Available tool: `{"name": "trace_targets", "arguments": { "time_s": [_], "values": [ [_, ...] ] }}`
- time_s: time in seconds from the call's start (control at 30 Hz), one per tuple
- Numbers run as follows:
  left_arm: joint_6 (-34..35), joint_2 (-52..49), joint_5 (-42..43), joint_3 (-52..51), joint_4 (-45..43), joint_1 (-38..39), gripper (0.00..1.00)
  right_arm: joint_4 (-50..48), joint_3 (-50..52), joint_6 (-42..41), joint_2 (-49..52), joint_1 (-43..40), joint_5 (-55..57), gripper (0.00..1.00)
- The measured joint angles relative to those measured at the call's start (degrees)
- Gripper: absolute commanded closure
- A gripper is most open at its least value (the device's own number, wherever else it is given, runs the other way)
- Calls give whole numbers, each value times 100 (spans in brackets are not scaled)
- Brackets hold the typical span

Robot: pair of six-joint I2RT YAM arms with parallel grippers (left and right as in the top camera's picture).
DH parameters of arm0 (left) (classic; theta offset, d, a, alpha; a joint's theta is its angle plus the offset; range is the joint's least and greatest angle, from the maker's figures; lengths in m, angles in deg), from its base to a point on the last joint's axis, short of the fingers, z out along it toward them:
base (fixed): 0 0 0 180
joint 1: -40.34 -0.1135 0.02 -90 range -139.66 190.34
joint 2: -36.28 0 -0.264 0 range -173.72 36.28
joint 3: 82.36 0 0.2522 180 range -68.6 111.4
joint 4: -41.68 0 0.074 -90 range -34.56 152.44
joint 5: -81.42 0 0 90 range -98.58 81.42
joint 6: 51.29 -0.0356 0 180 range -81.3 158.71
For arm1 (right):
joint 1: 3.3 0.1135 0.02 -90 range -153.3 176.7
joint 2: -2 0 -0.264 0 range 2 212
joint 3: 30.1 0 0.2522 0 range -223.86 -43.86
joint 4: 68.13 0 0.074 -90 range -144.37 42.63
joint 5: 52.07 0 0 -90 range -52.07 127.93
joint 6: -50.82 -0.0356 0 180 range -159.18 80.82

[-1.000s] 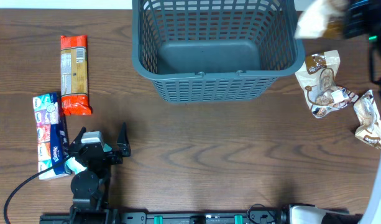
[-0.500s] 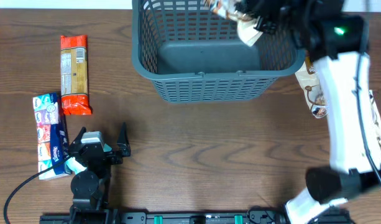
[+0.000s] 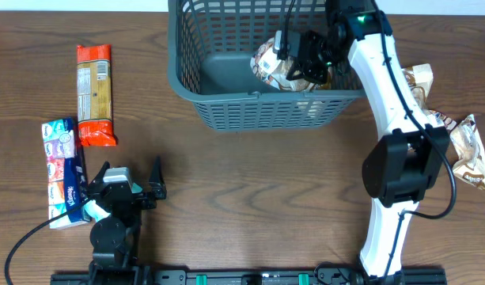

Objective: Pack container
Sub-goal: 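Carry the pouch into the grey basket and open the right gripper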

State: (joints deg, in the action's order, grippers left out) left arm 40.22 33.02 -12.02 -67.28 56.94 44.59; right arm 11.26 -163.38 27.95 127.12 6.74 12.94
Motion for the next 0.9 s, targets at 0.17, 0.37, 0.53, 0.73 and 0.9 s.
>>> {"name": "trace_targets", "arguments": {
  "time_s": [0.17,0.37,0.53,0.73,0.9],
  "values": [
    [0,0,0,0,0,0,1,83,0,13,181,0,216,99],
    [0,0,2,0,0,0,1,208,0,11,321,0,402,77],
    [0,0,0,0,0,0,1,398,0,52,415,7,448,42],
    [0,0,0,0,0,0,1,501,0,-374,442,17,442,1],
    [0,0,0,0,0,0,1,577,-20,-839,437,17,378,1]
  ]
}}
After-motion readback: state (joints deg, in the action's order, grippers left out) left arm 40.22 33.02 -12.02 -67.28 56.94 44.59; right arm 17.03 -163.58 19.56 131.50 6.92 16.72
